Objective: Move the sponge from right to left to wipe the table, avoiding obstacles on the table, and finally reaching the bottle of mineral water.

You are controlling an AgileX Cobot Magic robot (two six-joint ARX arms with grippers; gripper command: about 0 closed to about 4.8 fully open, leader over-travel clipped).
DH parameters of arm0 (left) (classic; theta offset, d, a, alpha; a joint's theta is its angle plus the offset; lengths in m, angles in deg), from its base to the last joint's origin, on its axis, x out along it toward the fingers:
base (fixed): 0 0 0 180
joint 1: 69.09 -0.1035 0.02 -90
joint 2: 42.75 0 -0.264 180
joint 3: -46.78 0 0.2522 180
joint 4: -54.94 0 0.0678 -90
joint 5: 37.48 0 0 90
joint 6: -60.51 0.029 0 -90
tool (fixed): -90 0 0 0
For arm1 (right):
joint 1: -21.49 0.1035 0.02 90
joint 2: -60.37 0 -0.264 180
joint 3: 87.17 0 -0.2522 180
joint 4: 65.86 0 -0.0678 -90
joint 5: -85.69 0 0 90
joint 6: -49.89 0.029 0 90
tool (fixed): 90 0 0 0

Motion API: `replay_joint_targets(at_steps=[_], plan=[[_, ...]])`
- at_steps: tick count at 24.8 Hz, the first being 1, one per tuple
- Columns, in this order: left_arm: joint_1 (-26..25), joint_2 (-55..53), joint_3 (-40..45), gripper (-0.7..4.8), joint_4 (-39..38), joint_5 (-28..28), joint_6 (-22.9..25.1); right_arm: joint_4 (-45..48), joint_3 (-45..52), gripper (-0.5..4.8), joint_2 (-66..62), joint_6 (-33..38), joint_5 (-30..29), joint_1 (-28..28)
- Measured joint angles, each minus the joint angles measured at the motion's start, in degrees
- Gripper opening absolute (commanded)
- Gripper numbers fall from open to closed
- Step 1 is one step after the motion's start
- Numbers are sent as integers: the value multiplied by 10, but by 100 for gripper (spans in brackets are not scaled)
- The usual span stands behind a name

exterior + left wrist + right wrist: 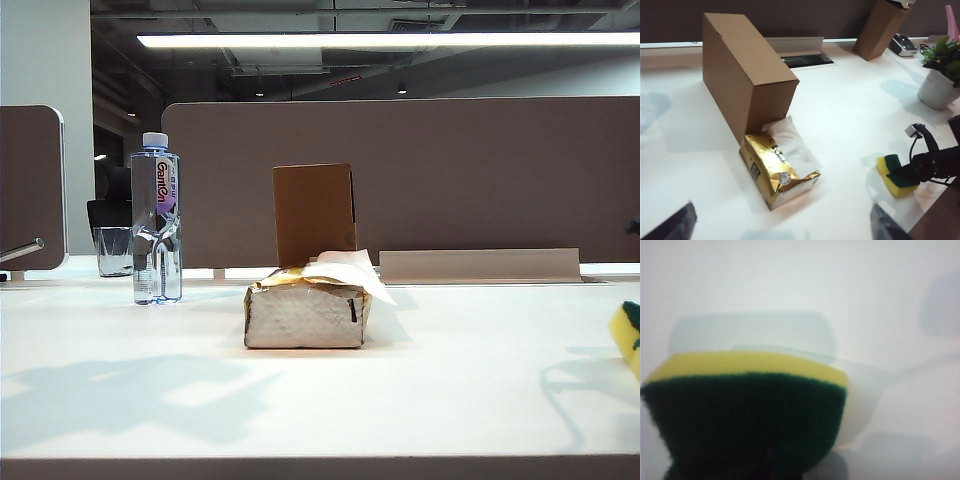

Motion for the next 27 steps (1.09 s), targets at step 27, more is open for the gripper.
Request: replay_joint_targets(at_steps=[27], plan=[[0, 4, 0, 479, 0, 0, 0, 82, 19, -9, -15, 139, 129, 229]])
